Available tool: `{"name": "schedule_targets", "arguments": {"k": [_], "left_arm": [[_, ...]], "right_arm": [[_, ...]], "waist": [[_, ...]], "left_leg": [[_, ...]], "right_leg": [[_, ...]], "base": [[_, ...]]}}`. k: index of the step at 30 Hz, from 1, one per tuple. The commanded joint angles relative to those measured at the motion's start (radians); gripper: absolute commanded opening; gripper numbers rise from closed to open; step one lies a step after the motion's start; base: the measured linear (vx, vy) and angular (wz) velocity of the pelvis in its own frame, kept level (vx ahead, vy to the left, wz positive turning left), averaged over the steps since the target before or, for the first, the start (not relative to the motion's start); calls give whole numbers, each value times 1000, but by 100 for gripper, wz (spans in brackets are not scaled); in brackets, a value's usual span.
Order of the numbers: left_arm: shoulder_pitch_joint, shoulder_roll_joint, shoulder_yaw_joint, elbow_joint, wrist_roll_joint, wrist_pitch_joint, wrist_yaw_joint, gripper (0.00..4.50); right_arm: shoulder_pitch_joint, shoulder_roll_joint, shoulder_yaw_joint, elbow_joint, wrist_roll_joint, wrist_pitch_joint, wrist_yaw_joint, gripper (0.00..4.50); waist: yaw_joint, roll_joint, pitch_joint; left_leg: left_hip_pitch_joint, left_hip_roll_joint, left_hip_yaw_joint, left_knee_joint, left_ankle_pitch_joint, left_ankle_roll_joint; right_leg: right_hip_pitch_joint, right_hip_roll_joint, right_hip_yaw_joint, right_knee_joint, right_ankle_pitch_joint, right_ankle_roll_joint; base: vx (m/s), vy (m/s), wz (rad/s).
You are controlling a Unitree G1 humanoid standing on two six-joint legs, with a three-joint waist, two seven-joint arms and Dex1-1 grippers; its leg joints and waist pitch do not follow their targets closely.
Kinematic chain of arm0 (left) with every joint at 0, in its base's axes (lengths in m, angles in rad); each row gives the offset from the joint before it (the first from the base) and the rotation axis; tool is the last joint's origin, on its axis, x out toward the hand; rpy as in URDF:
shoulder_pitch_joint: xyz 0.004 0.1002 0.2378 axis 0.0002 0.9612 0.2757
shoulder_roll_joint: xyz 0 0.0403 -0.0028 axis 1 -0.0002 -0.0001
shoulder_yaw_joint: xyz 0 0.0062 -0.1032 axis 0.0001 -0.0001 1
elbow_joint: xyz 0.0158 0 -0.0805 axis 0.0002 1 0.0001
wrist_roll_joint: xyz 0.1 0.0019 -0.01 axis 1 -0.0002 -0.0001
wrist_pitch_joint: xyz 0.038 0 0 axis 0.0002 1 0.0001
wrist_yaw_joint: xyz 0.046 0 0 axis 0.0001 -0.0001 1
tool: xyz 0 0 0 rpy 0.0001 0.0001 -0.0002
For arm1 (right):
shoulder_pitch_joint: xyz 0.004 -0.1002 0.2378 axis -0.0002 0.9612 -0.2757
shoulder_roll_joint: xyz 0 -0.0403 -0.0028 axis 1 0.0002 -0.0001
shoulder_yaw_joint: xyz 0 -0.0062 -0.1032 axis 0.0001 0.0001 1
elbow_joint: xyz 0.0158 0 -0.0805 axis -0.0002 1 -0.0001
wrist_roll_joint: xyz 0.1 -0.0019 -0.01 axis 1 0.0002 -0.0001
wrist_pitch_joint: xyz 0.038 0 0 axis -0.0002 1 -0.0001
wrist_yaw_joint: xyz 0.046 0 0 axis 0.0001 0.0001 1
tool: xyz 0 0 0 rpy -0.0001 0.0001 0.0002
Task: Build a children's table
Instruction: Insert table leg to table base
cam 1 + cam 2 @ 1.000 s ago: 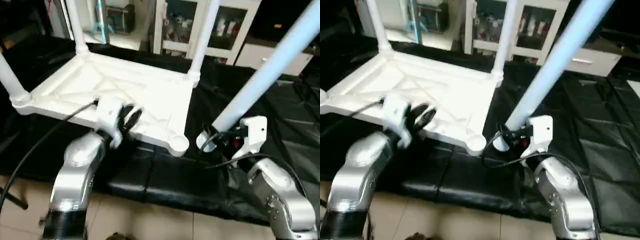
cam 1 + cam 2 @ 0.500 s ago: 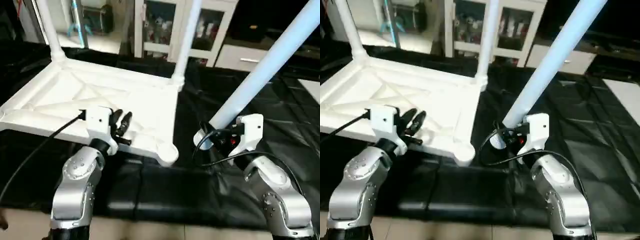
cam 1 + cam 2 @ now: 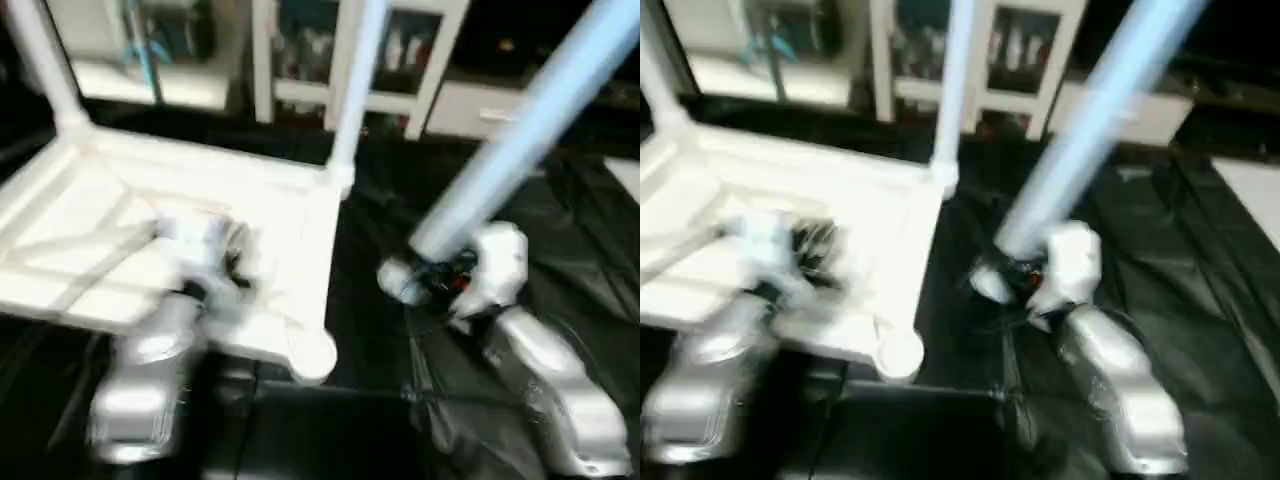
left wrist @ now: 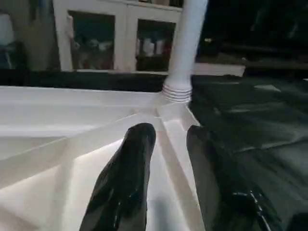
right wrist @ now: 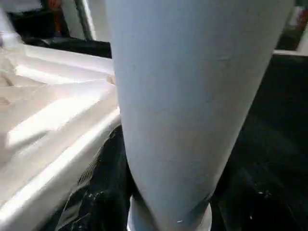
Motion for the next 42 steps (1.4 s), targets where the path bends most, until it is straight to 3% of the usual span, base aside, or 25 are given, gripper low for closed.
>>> {"name": "schedule_targets", "arguments": {"k": [1,2,3,4,5,6,7,8,10,11,14,17,18,20,22,23,24,25,26,27,30,31,32,37,42], "left_arm": [[14,8,14,-3,1,16,0,149],[14,10,13,-4,2,18,-1,149],[14,12,12,-4,2,19,-1,149],[13,15,9,2,3,17,1,149],[11,17,7,5,4,15,0,149],[10,18,7,7,4,15,0,149],[5,23,1,11,7,17,-4,149],[3,27,-3,13,9,19,-6,149],[-7,44,-18,20,2,33,-17,149],[-11,52,-25,23,4,37,-26,149],[-33,109,-73,52,9,54,-107,149],[-56,167,-94,87,-54,97,-244,165],[-66,189,-107,100,-50,85,-278,165],[-153,330,-201,221,31,-30,-456,174],[-223,393,-248,303,72,-98,-545,200],[-224,394,-248,305,72,-99,-546,200],[-224,394,-248,305,72,-99,-546,207],[-272,422,-272,351,77,-122,-608,216],[-312,443,-292,384,68,-124,-678,228],[-362,465,-314,424,60,-121,-758,236],[-418,480,-332,462,28,-98,-863,240],[-434,474,-330,471,3,-84,-890,240],[-435,474,-331,471,0,-82,-895,240],[-445,470,-383,475,-37,-61,-1007,240],[-450,465,-433,556,33,-145,-1016,240]], "right_arm": [[-2,3,16,-29,1,-1,1,185],[1,3,16,-31,1,0,0,185],[3,2,17,-33,1,0,0,185],[5,2,17,-32,0,-1,1,185],[5,2,16,-32,0,-2,1,185],[5,2,16,-31,0,-2,1,185],[5,1,15,-29,-1,-4,2,185],[5,1,15,-29,-1,-4,3,185],[2,0,14,-23,-3,-7,4,185],[1,0,14,-23,-2,-7,4,185],[-3,-3,17,-19,-5,-10,7,185],[-9,-17,20,-10,-4,-12,25,185],[-10,-23,21,-9,-5,-12,32,185],[-14,-59,19,0,0,-11,74,185],[-16,-82,16,3,8,-8,104,185],[-16,-83,15,3,8,-8,104,185],[-16,-83,15,3,8,-8,104,185],[-18,-97,14,5,10,-6,121,185],[-20,-112,14,8,10,-6,136,185],[-20,-129,13,11,8,-7,152,185],[-20,-147,12,13,9,-7,170,185],[-18,-151,13,11,9,-7,173,185],[-18,-151,13,10,10,-7,174,185],[-5,-155,12,-13,17,1,176,185],[10,-144,17,-29,18,6,172,185]], "waist": [[18,34,-55],[18,37,-51],[19,37,-44],[23,47,-33],[25,45,-29],[35,48,-21],[33,43,-9],[36,41,-9],[37,42,-2],[37,43,-5],[36,54,-13],[35,49,-18],[34,49,-21],[39,48,-28],[39,44,-35],[40,43,-32],[42,45,-33],[41,50,-33],[45,52,-31],[45,61,-32],[46,56,-32],[47,64,-32],[46,61,-32],[48,67,-33],[46,69,-30]], "left_leg": [[-4,16,18,-47,411,30],[27,50,7,-47,403,10],[33,66,4,-65,346,-8],[51,80,9,-81,188,-34],[49,83,10,-90,116,-43],[56,84,24,-102,-18,-54],[55,83,31,-126,-147,-60],[58,81,36,-129,-183,-57],[62,82,46,-143,-278,-55],[61,83,46,-145,-276,-56],[46,81,43,-149,-200,-56],[41,75,46,-146,-176,-52],[39,75,46,-144,-150,-50],[40,68,53,-137,-90,-24],[32,68,57,-129,18,-4],[30,66,58,-130,26,3],[32,68,60,-130,25,2],[31,72,59,-131,18,-3],[38,70,62,-133,-14,-6],[35,71,60,-135,-24,-17],[37,73,63,-136,-36,-26],[36,72,63,-134,-37,-29],[35,73,64,-135,-35,-27],[33,75,65,-133,-26,-13],[33,77,65,-136,-55,-14]], "right_leg": [[94,-27,-4,-19,1238,-21],[68,-38,-5,-39,987,-40],[66,-54,-6,-62,784,-77],[50,-68,-6,-91,553,-120],[54,-73,-5,-98,462,-140],[45,-76,-2,-117,309,-162],[53,-83,-1,-133,127,-174],[53,-85,1,-141,56,-171],[37,-96,9,-166,-163,-152],[37,-97,8,-166,-180,-147],[35,-93,4,-159,-84,-132],[30,-91,4,-153,-44,-132],[31,-90,4,-150,-10,-135],[26,-85,5,-147,67,-132],[32,-84,2,-134,227,-138],[31,-84,2,-136,236,-142],[30,-85,1,-134,239,-148],[31,-89,-1,-130,244,-170],[25,-87,0,-138,197,-174],[28,-89,1,-132,188,-185],[28,-90,1,-133,185,-203],[29,-93,1,-131,195,-219],[30,-93,1,-131,204,-224],[33,-94,2,-130,225,-249],[33,-93,2,-134,183,-246]], "base": [[0,0,0],[0,0,0],[-58,0,11],[-103,9,13],[-103,9,13],[-108,6,16],[-116,25,12],[-116,25,12],[-89,19,4],[-109,28,1],[-81,27,-6],[0,0,0],[0,0,0],[0,0,0],[0,0,0],[0,0,0],[0,0,0],[0,0,0],[0,0,0],[0,0,0],[0,0,0],[0,0,0],[0,0,0],[0,0,0],[0,0,0]]}}
